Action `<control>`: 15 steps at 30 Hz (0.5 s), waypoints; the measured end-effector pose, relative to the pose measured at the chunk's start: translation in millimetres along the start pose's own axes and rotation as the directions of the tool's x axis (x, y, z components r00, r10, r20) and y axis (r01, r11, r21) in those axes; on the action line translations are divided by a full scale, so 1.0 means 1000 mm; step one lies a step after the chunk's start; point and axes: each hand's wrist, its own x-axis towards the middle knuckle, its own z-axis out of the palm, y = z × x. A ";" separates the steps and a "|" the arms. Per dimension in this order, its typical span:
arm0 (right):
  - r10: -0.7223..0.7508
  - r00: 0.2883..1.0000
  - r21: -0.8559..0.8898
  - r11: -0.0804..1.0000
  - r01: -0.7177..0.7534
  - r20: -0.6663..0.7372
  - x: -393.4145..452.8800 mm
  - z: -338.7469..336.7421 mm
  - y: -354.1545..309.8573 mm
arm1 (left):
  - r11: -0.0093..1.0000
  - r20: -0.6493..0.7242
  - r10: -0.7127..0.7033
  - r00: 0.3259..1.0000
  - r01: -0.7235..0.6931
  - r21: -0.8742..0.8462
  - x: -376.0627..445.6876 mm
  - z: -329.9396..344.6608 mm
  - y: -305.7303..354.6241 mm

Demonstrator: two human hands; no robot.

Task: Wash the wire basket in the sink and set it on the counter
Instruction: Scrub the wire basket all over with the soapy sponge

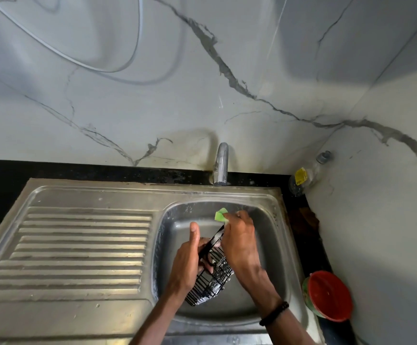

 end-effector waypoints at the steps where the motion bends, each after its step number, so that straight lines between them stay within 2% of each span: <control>1: -0.027 1.000 0.021 0.999 0.027 0.008 -0.007 -0.002 -0.007 | 1.000 0.025 -0.003 1.000 0.004 -0.013 -0.001 0.001 0.003; 3: -0.107 0.994 0.086 0.991 0.106 0.008 -0.025 -0.005 -0.023 | 0.997 0.072 0.004 0.997 0.001 -0.071 -0.004 0.001 0.011; 5: -0.150 0.988 0.114 0.983 0.144 0.040 -0.042 -0.007 -0.033 | 0.974 0.105 -0.027 0.994 0.049 -0.222 -0.005 -0.002 0.013; 9: -0.126 0.991 0.076 0.990 0.122 0.051 -0.056 -0.004 -0.023 | 0.842 0.218 -0.156 0.964 0.245 -0.481 -0.007 -0.012 0.009; 12: -0.141 0.988 0.059 0.989 0.138 0.055 -0.060 -0.002 -0.018 | 0.735 0.212 -0.179 0.961 0.274 -0.621 -0.010 -0.009 0.013; 15: -0.210 0.977 0.065 0.976 0.208 0.029 -0.067 -0.005 -0.012 | 0.661 0.241 -0.211 0.947 0.320 -0.679 -0.012 -0.004 0.010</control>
